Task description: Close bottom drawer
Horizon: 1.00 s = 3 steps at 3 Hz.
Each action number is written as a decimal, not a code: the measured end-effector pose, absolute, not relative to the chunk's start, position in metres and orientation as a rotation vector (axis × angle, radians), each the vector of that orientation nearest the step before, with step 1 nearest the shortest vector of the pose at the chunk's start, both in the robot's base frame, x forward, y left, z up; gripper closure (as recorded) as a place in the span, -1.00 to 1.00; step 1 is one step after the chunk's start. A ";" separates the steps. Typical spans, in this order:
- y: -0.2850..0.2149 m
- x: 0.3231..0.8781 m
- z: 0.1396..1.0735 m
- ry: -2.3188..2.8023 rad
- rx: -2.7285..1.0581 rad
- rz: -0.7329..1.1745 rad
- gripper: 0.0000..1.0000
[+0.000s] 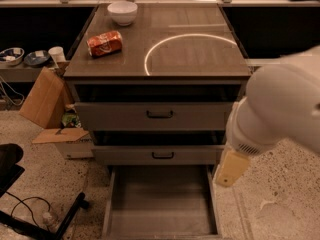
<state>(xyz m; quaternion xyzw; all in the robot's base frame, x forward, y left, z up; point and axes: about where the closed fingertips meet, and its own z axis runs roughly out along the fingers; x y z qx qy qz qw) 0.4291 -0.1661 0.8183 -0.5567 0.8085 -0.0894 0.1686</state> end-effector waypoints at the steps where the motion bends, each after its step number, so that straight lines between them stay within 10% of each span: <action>1: -0.168 0.421 0.704 2.382 -1.618 -0.253 -1.00; 3: -0.173 0.412 0.631 2.482 -1.577 -0.254 -1.00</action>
Offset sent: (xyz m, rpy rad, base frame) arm -0.0242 -0.0084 -0.2447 -0.0752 0.1766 -0.1104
